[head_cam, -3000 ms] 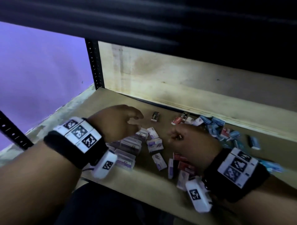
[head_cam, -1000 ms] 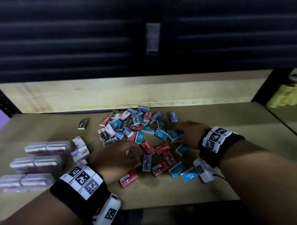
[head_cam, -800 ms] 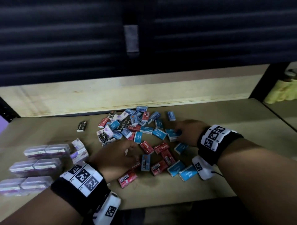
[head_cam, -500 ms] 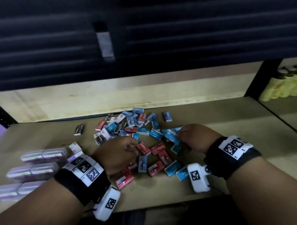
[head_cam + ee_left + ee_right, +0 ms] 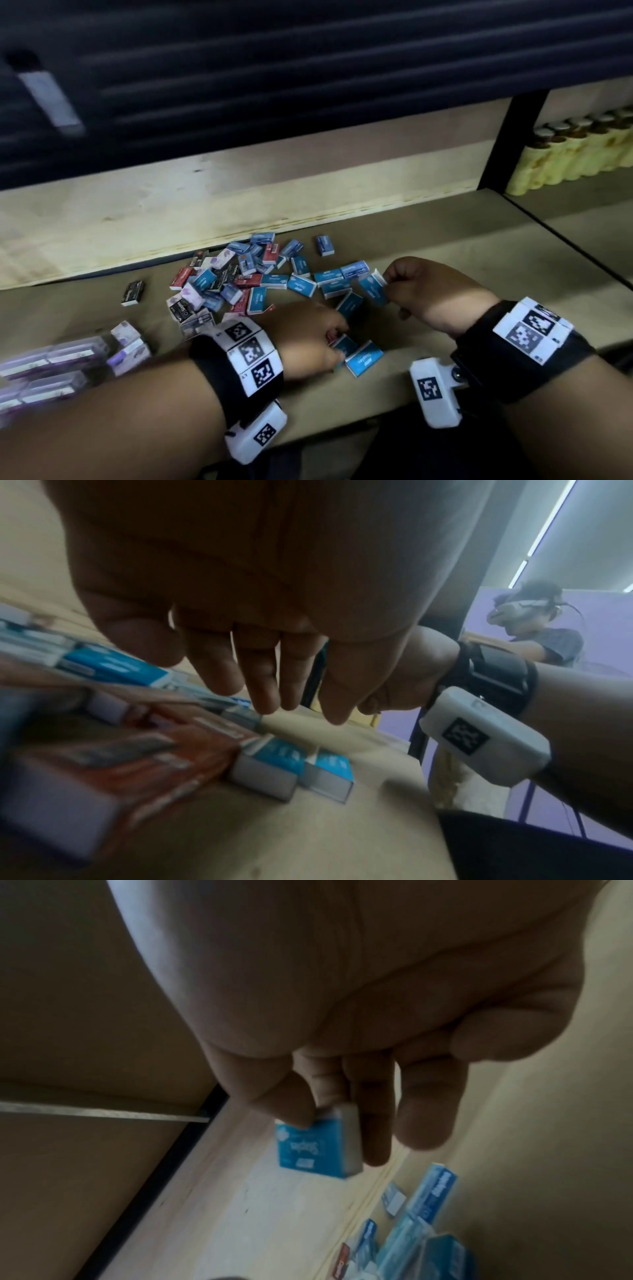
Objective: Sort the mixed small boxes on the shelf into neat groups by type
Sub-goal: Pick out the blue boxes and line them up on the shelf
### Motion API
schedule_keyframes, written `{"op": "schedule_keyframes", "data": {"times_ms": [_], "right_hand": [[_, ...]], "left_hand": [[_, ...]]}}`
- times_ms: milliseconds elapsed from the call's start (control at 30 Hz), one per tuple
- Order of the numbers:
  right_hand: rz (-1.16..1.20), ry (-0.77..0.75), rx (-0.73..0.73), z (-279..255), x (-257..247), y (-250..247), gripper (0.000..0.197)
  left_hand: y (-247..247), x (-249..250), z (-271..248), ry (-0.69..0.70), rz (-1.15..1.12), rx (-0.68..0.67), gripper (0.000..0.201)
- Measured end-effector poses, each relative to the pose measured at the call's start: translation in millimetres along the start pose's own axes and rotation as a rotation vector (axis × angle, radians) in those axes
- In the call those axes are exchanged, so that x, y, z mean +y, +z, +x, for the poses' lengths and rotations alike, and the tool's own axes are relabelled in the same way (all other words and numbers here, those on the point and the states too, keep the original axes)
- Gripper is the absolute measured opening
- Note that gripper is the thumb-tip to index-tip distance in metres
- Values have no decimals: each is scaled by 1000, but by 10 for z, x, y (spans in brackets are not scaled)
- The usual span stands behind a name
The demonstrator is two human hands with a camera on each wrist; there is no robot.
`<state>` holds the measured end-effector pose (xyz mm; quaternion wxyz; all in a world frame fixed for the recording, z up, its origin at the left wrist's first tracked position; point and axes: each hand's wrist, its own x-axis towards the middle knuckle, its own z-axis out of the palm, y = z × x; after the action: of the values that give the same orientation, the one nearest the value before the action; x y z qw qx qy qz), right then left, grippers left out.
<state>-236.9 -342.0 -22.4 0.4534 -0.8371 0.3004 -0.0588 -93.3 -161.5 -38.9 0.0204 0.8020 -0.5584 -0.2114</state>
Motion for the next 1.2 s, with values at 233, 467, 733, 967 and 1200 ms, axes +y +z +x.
{"op": "schedule_keyframes", "data": {"times_ms": [233, 467, 733, 967, 1200], "right_hand": [[209, 18, 22, -152, 149, -4, 30], [254, 25, -44, -219, 226, -108, 69], [202, -4, 72, -314, 338, -295, 43], [-257, 22, 59, -381, 502, -607, 25], [-438, 85, 22, -504, 732, -758, 20]], "left_hand": [[190, 298, 209, 37, 306, -53, 66], [312, 354, 246, 8, 324, -40, 57], [224, 452, 278, -4, 233, 7, 27], [240, 542, 409, -19, 136, 21, 26], [211, 789, 616, 35, 125, 13, 22]]}}
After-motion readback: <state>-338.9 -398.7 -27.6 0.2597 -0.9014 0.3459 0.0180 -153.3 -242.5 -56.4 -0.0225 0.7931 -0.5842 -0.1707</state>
